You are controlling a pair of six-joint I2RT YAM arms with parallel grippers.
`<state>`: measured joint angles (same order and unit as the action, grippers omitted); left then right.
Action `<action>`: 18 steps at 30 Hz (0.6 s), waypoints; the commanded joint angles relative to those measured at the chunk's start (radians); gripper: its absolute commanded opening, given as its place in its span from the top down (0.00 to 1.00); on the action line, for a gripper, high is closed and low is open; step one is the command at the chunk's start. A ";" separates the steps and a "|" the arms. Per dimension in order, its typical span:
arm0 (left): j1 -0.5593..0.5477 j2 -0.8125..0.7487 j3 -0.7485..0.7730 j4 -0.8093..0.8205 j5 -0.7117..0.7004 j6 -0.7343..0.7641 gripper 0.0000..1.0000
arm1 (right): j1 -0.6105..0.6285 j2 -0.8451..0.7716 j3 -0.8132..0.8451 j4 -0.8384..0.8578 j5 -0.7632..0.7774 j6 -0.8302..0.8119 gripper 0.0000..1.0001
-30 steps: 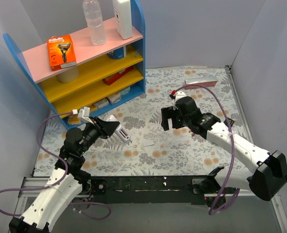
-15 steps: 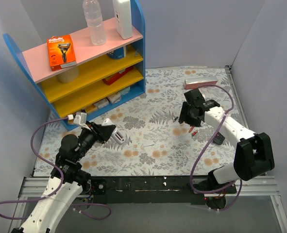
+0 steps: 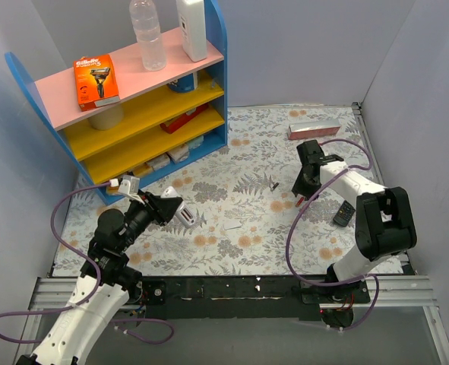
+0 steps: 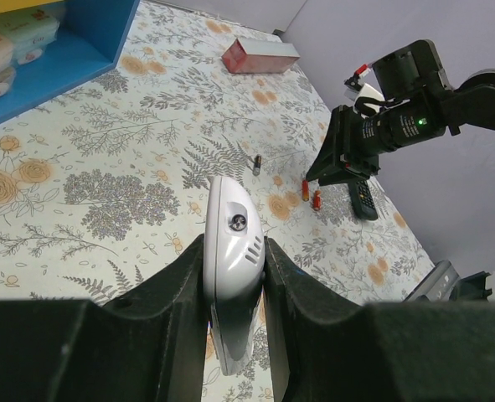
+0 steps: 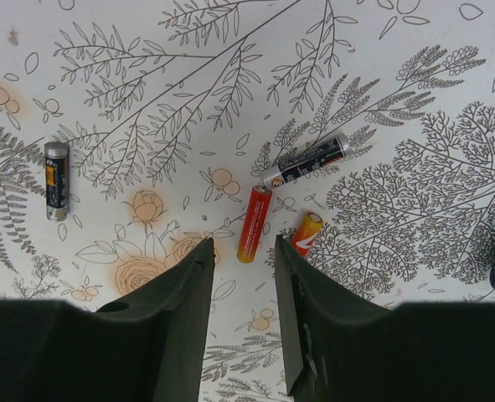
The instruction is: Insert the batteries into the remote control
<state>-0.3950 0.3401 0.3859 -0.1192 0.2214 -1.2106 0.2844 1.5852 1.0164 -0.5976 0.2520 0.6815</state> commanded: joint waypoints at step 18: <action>-0.002 0.013 -0.004 0.036 0.025 0.017 1.00 | -0.010 0.127 0.004 0.064 0.023 0.015 0.67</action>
<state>-0.3950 0.3508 0.3859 -0.1188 0.2272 -1.2079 0.2768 1.6955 1.0176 -0.5529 0.2596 0.6922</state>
